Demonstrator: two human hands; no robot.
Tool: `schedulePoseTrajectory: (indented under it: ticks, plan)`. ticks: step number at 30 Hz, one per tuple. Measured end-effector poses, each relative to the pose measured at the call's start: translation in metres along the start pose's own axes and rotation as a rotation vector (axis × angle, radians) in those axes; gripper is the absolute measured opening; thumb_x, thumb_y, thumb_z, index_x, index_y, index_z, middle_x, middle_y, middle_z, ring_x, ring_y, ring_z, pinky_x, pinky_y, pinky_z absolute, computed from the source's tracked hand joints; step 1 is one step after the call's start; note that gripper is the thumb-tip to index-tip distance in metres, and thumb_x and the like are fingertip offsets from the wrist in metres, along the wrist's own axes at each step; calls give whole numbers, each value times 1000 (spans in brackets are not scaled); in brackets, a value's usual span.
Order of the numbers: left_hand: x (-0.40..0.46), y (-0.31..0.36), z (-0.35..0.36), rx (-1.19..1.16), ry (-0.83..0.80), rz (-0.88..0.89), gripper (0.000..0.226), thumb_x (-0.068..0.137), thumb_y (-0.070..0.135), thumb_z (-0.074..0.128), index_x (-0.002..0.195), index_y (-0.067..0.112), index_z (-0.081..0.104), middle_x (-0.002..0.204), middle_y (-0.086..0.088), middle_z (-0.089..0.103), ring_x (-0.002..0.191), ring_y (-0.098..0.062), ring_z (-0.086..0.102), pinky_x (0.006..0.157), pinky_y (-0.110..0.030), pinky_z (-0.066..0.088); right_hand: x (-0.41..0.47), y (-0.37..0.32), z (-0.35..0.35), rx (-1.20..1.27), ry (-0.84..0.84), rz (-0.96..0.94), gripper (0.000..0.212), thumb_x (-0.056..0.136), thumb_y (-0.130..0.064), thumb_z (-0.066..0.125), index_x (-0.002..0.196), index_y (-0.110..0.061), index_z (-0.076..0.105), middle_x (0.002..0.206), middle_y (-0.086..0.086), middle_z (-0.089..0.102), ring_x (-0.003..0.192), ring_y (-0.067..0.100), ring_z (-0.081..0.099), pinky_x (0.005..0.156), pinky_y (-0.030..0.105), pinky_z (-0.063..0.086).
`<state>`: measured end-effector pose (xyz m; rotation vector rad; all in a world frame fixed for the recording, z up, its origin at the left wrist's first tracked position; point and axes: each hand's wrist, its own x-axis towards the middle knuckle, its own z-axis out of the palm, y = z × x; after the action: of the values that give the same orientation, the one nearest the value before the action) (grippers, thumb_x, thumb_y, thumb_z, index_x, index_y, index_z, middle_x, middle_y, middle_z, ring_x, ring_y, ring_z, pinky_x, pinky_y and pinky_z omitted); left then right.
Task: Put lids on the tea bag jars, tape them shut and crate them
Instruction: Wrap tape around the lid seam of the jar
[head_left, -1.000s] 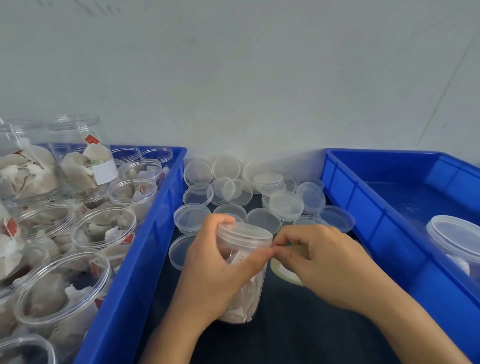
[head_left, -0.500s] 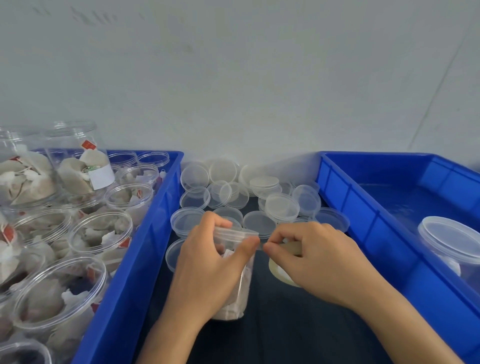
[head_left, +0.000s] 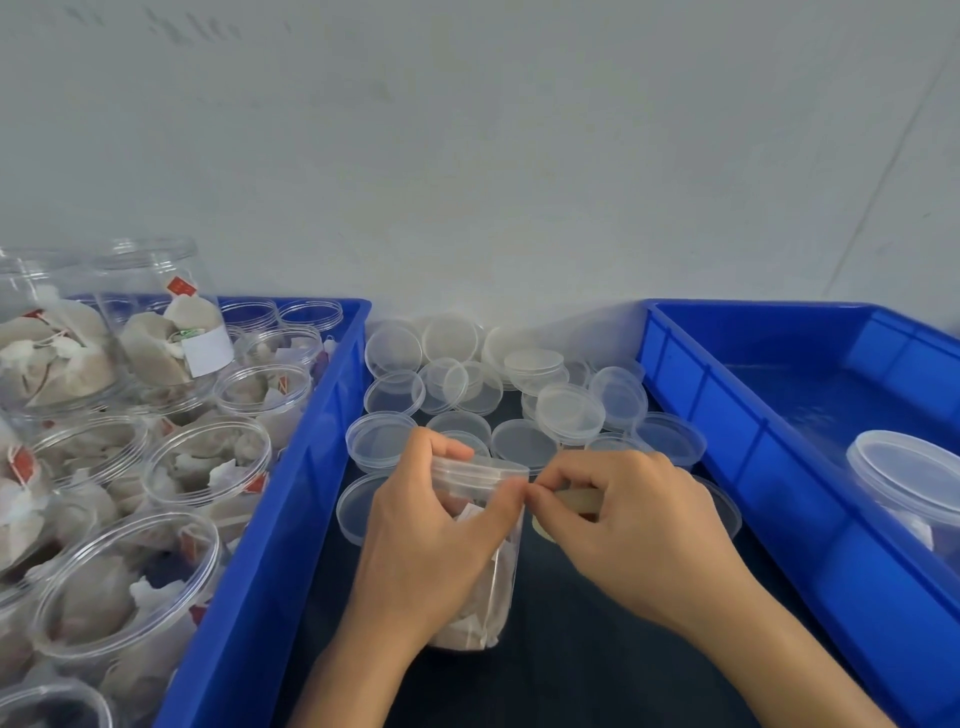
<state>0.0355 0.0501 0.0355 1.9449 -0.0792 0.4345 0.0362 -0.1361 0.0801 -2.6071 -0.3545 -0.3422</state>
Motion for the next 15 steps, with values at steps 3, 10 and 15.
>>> schedulePoseTrajectory:
  ticks: [3,10,15]
  plan:
    - [-1,2,2,30,32,13,45,66,77,70,97,53,47,93,26,70,80,-2,72,63,-21,58,-4,0,4,-51,92,-1,38,87,-76,46,84,-45,66,67,-29,65,67,6,63,61,33,55]
    - [-3,7,9,112,110,26,51,61,77,73,95,50,46,90,24,68,81,0,68,65,-30,59,-13,1,16,-192,318,-60,28,91,-54,72,71,-35,64,60,-16,57,52,9,55,45,26,41]
    - [-2,8,9,134,144,14,52,60,78,71,93,48,45,85,19,66,80,-3,67,68,-36,60,-7,-5,25,-165,357,-5,27,90,-49,70,71,-31,66,61,-12,60,53,15,57,47,32,47]
